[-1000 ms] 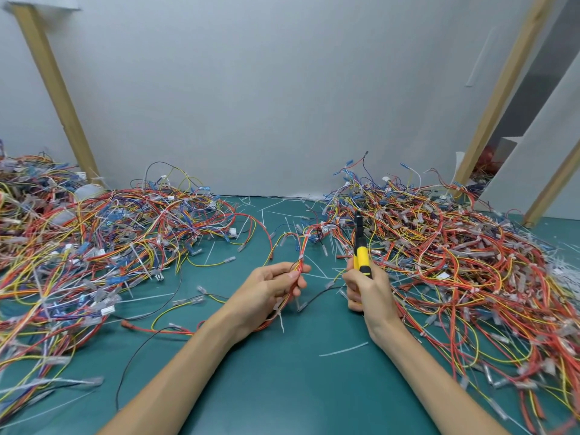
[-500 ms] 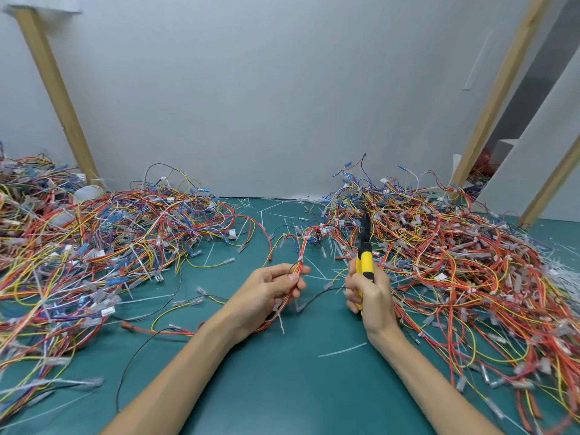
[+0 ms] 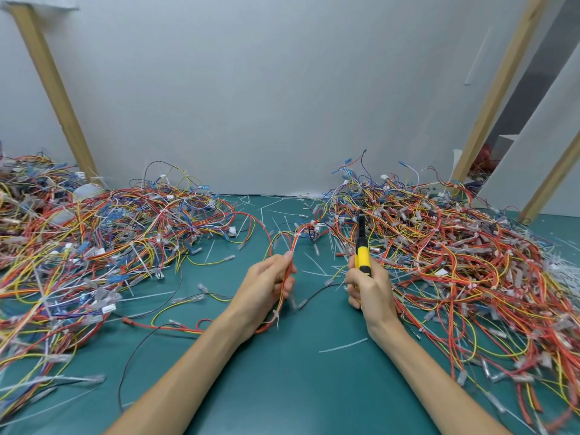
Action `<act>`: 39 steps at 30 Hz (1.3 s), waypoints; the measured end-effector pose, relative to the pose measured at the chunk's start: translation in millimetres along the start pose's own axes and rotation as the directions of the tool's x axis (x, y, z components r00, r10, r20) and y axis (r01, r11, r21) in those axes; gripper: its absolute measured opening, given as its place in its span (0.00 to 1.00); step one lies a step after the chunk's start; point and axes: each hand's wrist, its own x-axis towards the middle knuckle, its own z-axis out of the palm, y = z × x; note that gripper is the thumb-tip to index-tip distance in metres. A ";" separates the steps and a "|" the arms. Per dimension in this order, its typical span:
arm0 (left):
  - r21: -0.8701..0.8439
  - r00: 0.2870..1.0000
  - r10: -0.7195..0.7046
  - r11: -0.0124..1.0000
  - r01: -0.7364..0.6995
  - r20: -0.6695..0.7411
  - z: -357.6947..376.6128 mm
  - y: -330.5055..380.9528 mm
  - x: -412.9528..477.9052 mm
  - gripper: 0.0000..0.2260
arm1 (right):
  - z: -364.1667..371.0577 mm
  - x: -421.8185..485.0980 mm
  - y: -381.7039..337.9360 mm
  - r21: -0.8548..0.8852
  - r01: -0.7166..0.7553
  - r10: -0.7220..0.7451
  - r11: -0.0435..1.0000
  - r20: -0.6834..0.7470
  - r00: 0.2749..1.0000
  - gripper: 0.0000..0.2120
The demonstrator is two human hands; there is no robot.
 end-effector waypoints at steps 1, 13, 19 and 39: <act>-0.011 1.000 0.005 1.000 -0.005 -0.011 0.7 0.4 0.3 0.17 | 0.5 -0.4 -0.1 -0.008 0.005 -0.005 1.000 0.002 1.000 0.07; -0.013 0.996 0.056 0.998 -0.055 0.069 -4.9 -5.4 0.7 0.07 | 1.2 -2.3 -1.6 -0.017 0.009 -0.008 1.000 0.020 1.000 0.07; 0.136 0.989 0.054 0.988 -0.073 0.138 -4.7 -4.4 -1.6 0.11 | 1.9 -1.8 -1.8 -0.017 0.014 -0.014 1.000 0.026 1.000 0.07; 0.381 0.992 0.111 0.916 -0.123 0.055 3.6 -3.1 -11.2 0.09 | 1.4 -1.5 -2.2 -0.030 0.034 -0.033 0.999 0.043 0.999 0.06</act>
